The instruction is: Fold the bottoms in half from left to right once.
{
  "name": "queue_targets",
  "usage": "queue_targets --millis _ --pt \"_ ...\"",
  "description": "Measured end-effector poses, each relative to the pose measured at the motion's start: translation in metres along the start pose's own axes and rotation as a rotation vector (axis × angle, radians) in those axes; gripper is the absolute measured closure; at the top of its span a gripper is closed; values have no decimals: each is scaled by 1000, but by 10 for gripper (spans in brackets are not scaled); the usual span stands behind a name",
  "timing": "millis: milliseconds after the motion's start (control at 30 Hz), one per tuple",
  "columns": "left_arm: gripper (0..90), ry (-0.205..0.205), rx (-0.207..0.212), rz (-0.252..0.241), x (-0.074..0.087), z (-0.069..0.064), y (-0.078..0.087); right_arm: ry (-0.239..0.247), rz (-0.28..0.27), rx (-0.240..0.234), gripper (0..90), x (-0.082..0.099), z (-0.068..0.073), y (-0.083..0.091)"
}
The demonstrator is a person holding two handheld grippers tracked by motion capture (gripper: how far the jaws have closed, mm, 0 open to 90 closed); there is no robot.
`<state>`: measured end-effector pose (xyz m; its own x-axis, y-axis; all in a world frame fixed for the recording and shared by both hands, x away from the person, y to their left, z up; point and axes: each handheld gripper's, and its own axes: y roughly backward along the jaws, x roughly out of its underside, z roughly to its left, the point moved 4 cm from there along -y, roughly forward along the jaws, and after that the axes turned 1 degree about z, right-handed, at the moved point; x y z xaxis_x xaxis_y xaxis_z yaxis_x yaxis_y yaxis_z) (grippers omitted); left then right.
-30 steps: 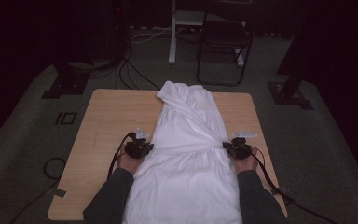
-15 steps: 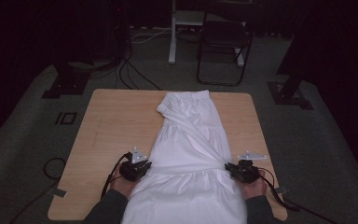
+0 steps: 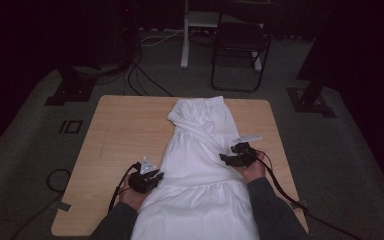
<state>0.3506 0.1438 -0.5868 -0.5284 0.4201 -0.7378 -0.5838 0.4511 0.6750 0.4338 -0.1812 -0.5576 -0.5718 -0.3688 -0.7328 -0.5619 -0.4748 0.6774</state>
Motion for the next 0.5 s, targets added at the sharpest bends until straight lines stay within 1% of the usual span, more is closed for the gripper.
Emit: queue_targets --millis 67,133,200,233,267,300,333,367,400,433,500 --pt "764 3 -1 -5 0 0 0 34 2 14 297 -9 5 -12" --pt "764 2 -2 -7 1 0 0 55 27 9 275 -14 11 -24" --pt "764 7 -1 -9 1 -1 0 92 57 64 289 -16 12 -34" --pt "764 8 -1 -11 2 -1 0 108 66 110 337 -17 11 -36" --pt "763 9 -1 -11 2 -1 1 115 66 164 382 -17 6 -36" --pt "763 8 -1 -13 2 -1 1 87 52 192 452 -18 0 -34" --pt "763 7 -1 -12 2 -1 1 44 37 188 607 -19 -8 -30" --pt "763 8 -1 -13 2 -1 1 12 30 171 773 -18 -15 -26" --pt "764 7 -1 -13 2 -1 1 -9 35 180 888 -17 -23 -22" --pt "764 8 -2 -13 2 -1 1 -19 28 197 892 -15 -30 -17" --pt "765 3 -2 -11 2 -1 1 -52 -14 233 894 -13 -42 -5"
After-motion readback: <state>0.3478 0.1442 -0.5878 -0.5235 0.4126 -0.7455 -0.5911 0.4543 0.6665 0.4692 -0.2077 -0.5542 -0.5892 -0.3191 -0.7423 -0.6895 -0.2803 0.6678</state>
